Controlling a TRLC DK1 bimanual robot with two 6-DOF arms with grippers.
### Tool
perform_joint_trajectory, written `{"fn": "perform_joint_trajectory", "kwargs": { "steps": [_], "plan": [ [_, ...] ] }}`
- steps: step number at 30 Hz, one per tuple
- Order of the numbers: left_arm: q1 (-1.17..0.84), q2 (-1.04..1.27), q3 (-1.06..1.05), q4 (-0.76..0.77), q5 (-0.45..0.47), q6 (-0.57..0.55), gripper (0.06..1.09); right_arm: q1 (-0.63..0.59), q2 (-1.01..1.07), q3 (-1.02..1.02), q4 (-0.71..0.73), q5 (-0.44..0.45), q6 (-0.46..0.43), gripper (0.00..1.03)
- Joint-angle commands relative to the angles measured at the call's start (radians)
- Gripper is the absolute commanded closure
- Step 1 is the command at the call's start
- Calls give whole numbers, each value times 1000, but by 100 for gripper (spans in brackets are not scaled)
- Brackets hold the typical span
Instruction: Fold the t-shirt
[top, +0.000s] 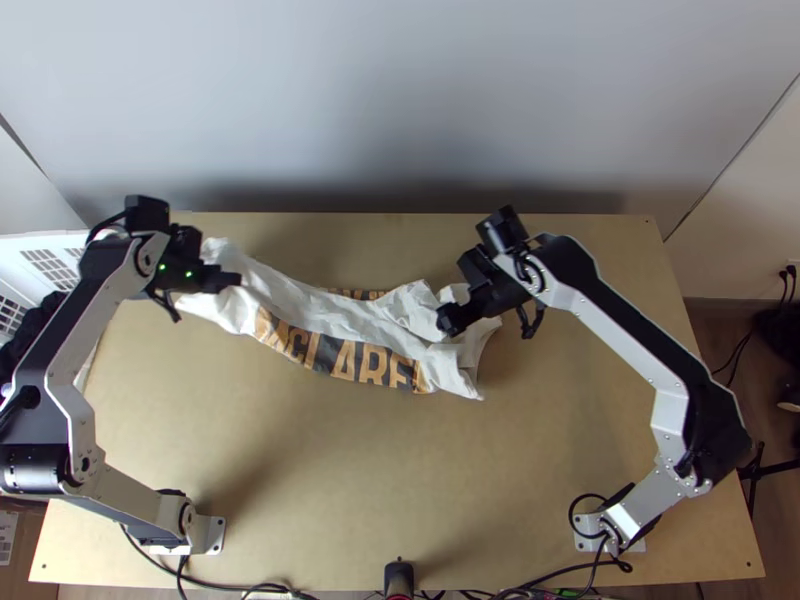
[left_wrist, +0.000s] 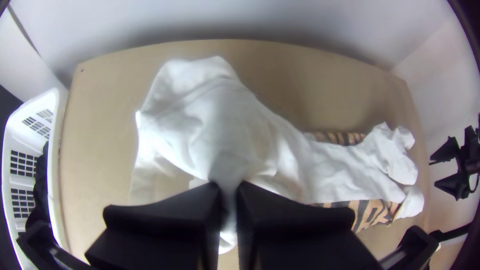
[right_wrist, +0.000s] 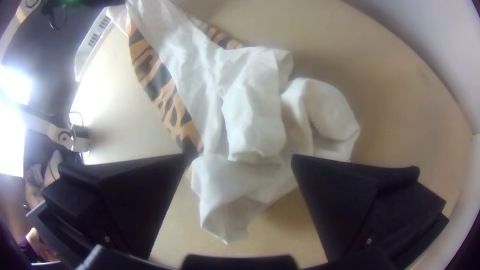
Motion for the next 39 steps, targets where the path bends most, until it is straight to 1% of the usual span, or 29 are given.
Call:
{"fn": "perform_joint_trajectory", "kwargs": {
  "steps": [1, 13, 20, 24, 32, 39],
  "plan": [
    [-134, -8, 81, -39, 39, -21, 105, -52, -59, -60, 0, 0, -4, 5],
    [-390, 0, 143, -30, 45, -20, 105, -95, -188, -222, 10, 0, 1, 5],
    [-511, 27, 192, 7, 113, -35, 105, -118, -245, -299, 10, 1, -7, 5],
    [-579, 60, 235, 20, 136, -52, 105, -126, -277, -351, 10, 3, -21, 5],
    [-696, 145, 301, 40, 168, -70, 105, -144, -285, -377, 10, 3, -21, 5],
    [-781, 248, 367, 48, 171, -79, 105, -176, -285, -376, 10, 3, -22, 5]
  ]
}}
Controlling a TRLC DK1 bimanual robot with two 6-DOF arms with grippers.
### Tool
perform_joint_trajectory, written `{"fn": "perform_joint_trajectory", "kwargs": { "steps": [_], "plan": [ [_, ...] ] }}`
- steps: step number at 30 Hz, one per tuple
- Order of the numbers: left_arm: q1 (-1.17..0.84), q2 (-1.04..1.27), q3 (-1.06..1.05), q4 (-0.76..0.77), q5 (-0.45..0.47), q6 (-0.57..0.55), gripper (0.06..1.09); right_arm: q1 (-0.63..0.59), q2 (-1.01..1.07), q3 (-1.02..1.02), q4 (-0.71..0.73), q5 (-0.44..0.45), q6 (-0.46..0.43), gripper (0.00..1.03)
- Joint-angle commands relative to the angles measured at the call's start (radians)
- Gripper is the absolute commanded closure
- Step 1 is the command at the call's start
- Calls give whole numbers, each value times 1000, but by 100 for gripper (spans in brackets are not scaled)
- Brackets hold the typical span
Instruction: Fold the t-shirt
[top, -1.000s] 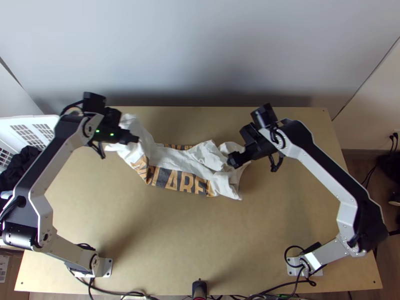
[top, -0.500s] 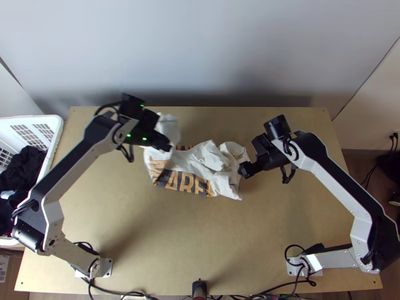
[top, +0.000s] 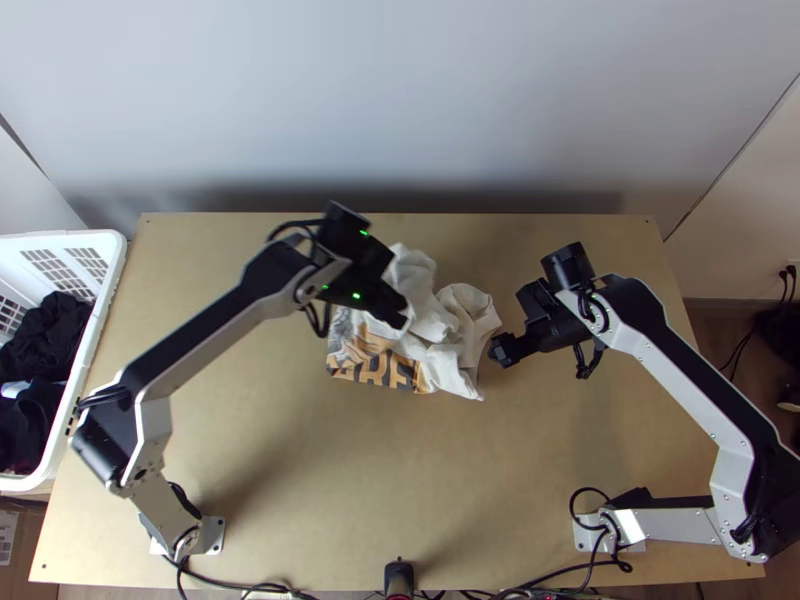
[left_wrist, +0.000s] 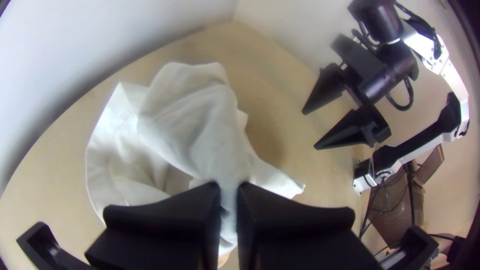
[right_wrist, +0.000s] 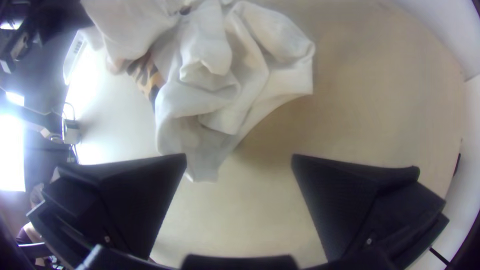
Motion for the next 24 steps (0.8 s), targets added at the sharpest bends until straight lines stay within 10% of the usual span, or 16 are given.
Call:
{"fn": "perform_joint_trajectory", "kwargs": {
  "steps": [1, 14, 18, 24],
  "plan": [
    [-93, 106, 60, 16, 9, -9, 105, -28, -4, -9, -1, -1, -2, 5],
    [-174, 304, 96, 38, 32, -29, 102, -39, -17, -30, -3, -1, -1, 5],
    [-188, 277, 99, 24, 39, -29, 13, -33, -6, -24, -1, -1, 1, 5],
    [-91, 117, 99, -10, 44, -35, 10, -31, 0, -21, 3, -1, 1, 5]
  ]
}}
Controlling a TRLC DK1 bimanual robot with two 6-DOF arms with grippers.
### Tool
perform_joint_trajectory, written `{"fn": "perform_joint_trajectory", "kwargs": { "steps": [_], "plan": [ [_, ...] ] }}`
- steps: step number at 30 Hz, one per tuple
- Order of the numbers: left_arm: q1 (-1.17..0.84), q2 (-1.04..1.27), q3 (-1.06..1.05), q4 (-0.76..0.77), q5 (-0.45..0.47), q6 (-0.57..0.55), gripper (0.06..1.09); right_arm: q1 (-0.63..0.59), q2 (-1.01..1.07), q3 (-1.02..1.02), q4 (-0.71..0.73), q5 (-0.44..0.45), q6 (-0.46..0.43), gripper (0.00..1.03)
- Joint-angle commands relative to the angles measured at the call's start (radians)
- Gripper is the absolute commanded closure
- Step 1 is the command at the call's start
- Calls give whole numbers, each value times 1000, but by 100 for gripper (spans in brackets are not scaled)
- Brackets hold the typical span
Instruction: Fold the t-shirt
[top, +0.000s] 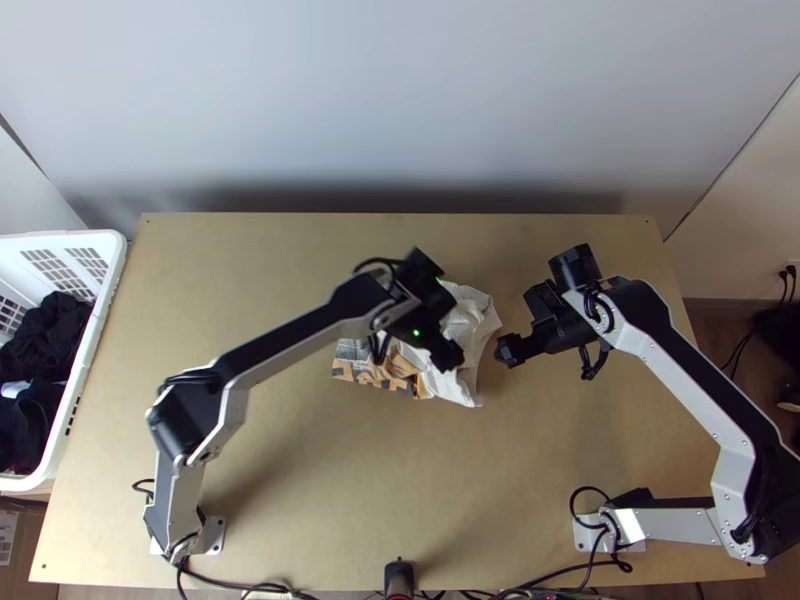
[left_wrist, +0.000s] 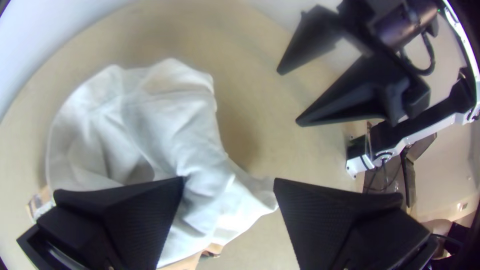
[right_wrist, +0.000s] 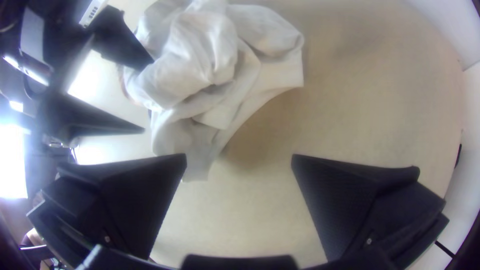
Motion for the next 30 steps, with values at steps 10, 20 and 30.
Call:
{"fn": "perform_joint_trajectory", "kwargs": {
  "steps": [10, 20, 30],
  "plan": [
    [407, -311, -182, -49, 46, 31, 10, 119, 83, 164, 5, 0, -11, 5],
    [465, -385, -484, 41, 48, 31, 10, 357, 349, 514, 5, 1, -11, 5],
    [473, -388, -576, 89, 48, 31, 10, 488, 530, 739, 40, 9, -33, 5]
  ]
}}
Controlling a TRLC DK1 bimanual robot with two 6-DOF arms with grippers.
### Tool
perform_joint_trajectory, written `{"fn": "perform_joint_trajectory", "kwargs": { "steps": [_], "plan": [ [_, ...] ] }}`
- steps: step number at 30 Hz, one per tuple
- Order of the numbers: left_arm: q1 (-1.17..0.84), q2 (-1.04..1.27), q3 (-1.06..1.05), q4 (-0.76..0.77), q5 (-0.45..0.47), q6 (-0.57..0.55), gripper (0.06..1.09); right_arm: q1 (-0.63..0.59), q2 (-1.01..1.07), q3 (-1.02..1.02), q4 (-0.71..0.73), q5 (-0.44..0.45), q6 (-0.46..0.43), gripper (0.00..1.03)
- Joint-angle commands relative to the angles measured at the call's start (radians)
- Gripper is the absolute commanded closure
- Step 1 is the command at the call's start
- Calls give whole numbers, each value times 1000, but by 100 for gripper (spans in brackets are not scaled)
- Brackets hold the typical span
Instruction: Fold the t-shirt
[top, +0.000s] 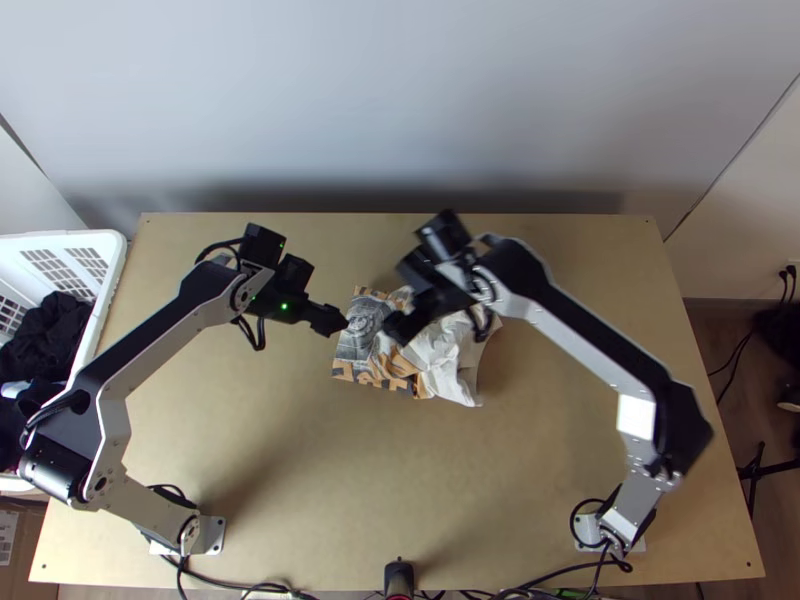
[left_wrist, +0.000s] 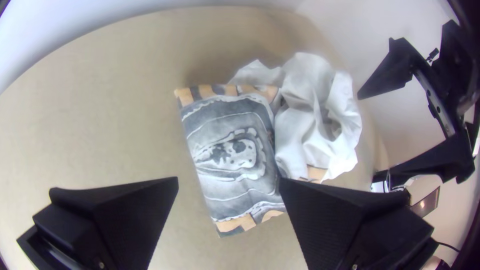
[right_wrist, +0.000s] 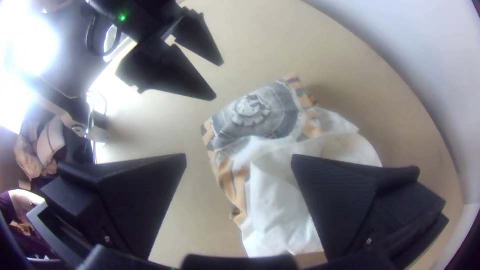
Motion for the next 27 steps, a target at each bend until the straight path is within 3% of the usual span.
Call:
{"fn": "perform_joint_trajectory", "kwargs": {
  "steps": [1, 12, 27],
  "plan": [
    [20, -8, -74, 27, 0, 1, 10, 97, 150, 137, 21, 5, -25, 5],
    [28, -7, -86, 39, 0, 13, 10, 56, 306, 115, 21, 3, -24, 5],
    [17, 65, 10, 41, 0, 32, 10, -170, 1, -250, 33, 3, 4, 5]
  ]
}}
